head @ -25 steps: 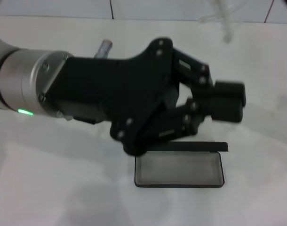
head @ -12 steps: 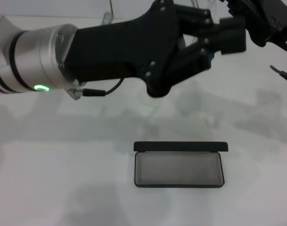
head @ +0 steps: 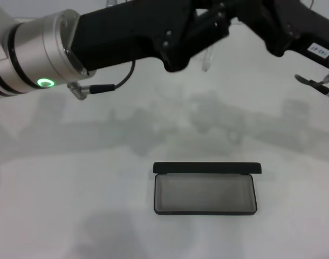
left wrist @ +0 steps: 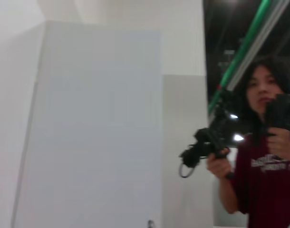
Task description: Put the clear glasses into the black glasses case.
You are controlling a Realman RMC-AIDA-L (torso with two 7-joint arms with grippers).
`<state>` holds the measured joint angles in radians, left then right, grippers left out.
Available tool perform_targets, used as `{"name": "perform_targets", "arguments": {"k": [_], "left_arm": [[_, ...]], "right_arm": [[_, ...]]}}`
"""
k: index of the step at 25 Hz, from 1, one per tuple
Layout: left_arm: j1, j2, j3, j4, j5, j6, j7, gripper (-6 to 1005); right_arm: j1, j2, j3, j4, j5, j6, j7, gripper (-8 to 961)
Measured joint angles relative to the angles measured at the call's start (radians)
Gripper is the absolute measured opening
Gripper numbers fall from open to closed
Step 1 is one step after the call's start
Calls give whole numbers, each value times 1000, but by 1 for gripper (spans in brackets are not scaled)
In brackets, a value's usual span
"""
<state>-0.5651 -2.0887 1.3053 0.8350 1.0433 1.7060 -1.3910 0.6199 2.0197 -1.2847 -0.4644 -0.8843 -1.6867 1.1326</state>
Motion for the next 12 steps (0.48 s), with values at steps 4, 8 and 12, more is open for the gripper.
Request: {"name": "perform_targets", "arguments": {"k": [4, 8, 12], "left_arm": [[-7, 1, -11, -34, -2, -24, 0, 84], [-9, 2, -12, -47, 7, -68, -1, 84], [-9, 3, -12, -51, 10, -99, -13, 85]], "right_arm": [[11, 2, -8, 0, -14, 14, 0, 50], [17, 2, -14, 0, -16, 20, -1, 50], [17, 2, -18, 0, -16, 23, -1, 50]]}}
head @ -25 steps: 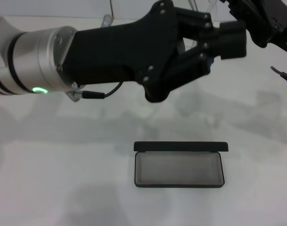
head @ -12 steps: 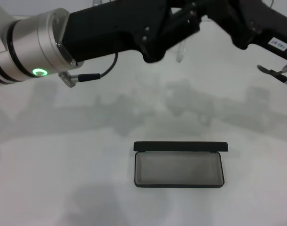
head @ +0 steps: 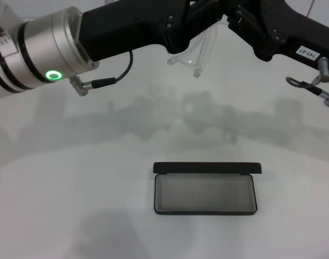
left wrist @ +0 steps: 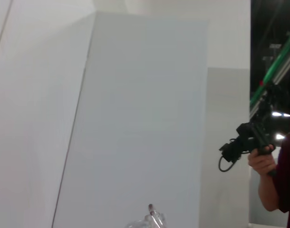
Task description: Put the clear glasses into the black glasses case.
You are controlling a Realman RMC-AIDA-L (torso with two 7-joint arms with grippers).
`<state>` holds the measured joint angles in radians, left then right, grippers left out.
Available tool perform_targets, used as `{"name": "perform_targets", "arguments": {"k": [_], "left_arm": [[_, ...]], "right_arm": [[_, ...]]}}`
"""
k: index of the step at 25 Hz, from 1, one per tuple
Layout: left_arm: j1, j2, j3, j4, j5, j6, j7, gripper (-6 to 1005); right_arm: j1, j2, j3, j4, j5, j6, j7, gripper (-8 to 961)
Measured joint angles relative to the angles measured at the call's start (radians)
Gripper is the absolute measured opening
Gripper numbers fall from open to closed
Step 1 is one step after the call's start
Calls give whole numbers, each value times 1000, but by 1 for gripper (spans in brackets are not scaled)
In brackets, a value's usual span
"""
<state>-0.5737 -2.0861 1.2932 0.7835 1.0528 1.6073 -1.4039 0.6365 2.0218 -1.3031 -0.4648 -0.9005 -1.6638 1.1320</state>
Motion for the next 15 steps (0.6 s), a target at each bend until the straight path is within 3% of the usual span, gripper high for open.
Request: {"name": "perform_targets", "arguments": {"k": [15], "left_arm": [[18, 1, -4, 0, -5, 61, -3, 85]], "right_arm": [[-12, 1, -5, 6, 4, 6, 0, 50]]}}
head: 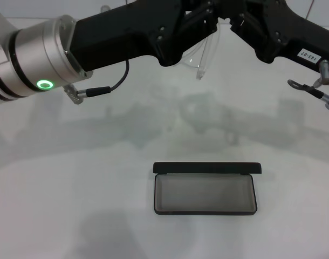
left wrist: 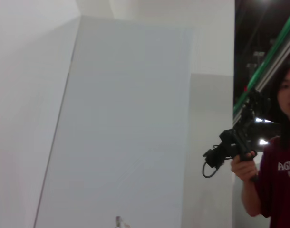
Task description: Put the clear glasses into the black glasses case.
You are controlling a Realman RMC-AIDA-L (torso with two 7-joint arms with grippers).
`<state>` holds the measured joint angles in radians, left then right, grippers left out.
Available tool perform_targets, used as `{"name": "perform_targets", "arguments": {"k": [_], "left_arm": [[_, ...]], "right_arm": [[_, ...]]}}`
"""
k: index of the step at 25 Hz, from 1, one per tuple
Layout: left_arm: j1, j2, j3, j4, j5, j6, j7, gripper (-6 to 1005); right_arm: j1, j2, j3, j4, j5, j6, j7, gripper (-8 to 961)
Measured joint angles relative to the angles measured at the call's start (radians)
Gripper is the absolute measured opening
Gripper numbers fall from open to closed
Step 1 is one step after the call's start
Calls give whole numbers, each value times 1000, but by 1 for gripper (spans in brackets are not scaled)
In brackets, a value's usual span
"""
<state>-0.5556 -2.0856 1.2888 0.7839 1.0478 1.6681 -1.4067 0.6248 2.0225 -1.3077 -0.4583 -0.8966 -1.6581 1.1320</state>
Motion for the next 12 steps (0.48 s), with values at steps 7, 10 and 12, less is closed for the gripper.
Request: {"name": "perform_targets", "arguments": {"k": [7, 10, 12], "left_arm": [[-1, -2, -8, -26, -4, -24, 0, 86], [-5, -2, -10, -36, -7, -36, -4, 86], [-5, -3, -12, -38, -7, -47, -10, 86]], "right_arm": [[-1, 2, -5, 1, -1, -1, 0, 50], [-1, 2, -15, 0, -2, 0, 0, 50], [-1, 2, -18, -1, -2, 0, 0, 50]]}}
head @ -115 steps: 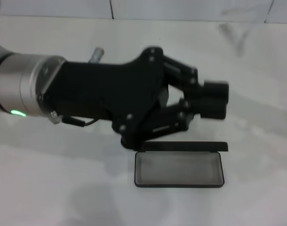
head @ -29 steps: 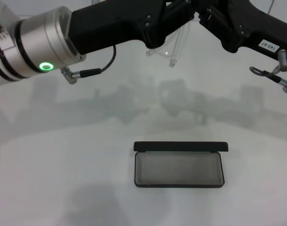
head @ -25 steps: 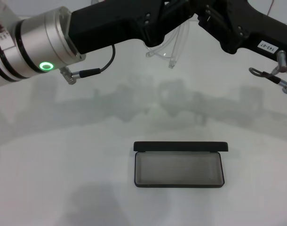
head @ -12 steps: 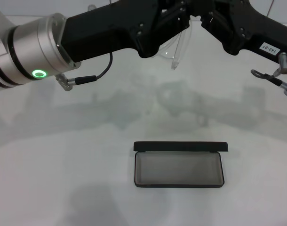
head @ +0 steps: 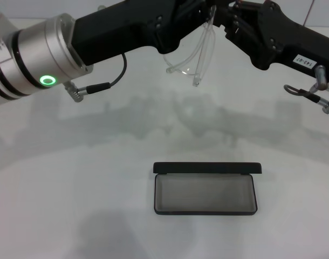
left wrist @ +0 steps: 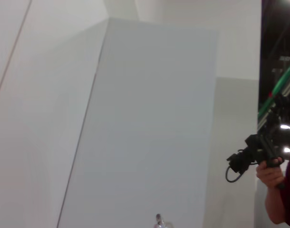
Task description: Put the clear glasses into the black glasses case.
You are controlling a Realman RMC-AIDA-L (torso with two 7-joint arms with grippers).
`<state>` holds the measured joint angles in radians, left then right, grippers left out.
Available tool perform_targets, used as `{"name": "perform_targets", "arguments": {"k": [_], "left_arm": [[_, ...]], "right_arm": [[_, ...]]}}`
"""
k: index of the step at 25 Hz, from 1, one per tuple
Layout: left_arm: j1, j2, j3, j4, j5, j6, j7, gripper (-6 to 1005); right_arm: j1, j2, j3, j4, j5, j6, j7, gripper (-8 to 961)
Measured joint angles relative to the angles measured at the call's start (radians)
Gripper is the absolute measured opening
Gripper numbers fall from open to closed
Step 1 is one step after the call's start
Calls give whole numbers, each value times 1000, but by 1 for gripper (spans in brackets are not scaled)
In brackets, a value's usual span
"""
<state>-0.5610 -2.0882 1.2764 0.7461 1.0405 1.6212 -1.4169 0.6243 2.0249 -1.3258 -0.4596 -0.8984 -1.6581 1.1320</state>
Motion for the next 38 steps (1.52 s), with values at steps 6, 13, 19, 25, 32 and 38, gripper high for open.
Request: {"name": "perform_targets", "arguments": {"k": [6, 13, 19, 25, 32, 38], "left_arm": [[0, -1, -5, -1, -1, -12, -15, 86], [7, 3, -10, -1, -10, 39, -15, 87], [54, 43, -99, 4, 6, 222, -43, 87], [150, 164, -134, 0, 61, 251, -75, 87], [243, 202, -361, 4, 233, 251, -106, 88], [257, 191, -432, 0, 298, 253, -103, 88]], "right_arm": [[0, 0, 0, -2, -1, 0, 0, 50], [-4, -4, 9, 1, 1, 6, 0, 50], [-37, -40, 27, -87, -49, 48, 21, 50], [-147, -94, 28, -656, -492, 104, 393, 50], [-116, -28, 28, -1347, -1173, -104, 994, 50], [69, -9, -70, -1492, -1307, -326, 1302, 50]]}}
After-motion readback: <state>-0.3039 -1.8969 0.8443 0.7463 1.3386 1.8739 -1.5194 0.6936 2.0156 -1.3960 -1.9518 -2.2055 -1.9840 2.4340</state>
